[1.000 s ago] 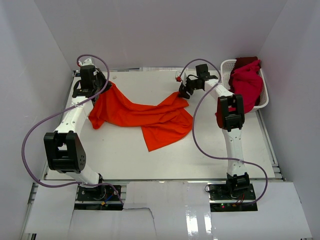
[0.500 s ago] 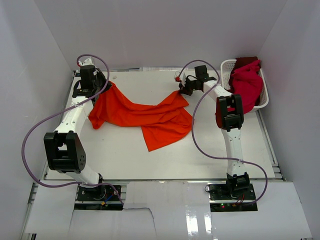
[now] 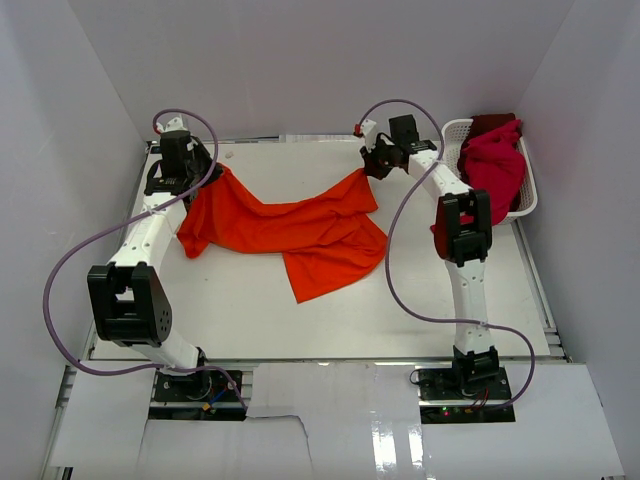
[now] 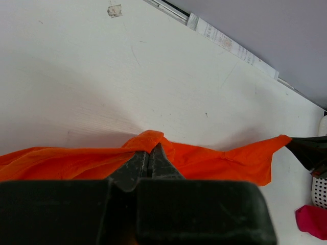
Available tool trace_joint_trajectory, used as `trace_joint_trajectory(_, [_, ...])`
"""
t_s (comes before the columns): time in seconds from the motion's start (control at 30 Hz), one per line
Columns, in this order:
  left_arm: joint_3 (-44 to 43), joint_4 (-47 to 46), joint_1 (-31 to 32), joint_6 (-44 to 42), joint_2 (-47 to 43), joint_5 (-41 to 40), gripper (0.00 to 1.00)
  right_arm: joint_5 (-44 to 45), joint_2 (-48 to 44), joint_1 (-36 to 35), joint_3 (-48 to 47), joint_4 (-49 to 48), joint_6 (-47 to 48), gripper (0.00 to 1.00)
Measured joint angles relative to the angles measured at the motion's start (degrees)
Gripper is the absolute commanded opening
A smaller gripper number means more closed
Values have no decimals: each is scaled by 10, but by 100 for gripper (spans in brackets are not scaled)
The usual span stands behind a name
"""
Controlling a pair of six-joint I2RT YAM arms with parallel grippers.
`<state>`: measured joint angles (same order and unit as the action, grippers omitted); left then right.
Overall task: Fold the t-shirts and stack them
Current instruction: Flatten out the tshirt
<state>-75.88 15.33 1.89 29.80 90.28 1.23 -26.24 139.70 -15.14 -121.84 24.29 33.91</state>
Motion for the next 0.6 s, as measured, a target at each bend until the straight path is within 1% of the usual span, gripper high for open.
trace_joint_trajectory(0.1, [-3,14,0,7,-1,-9,0,66,-48,-11,31,7,-56,8])
trace_joint_trajectory(0.2, [-10,31,0,15,-1,-11,0,138,-123,-33,111,-3,-114,8])
trace_joint_trajectory(0.33, [-9,49,0,19,-6,-11,0,186,-204,-58,189,-17,-171,8])
trace_joint_trajectory(0.43, [6,55,0,20,-29,-21,0,193,-228,-63,192,-8,-198,8])
trace_joint_trajectory(0.6, [13,66,0,15,-85,-45,0,209,-257,-60,181,36,-218,8])
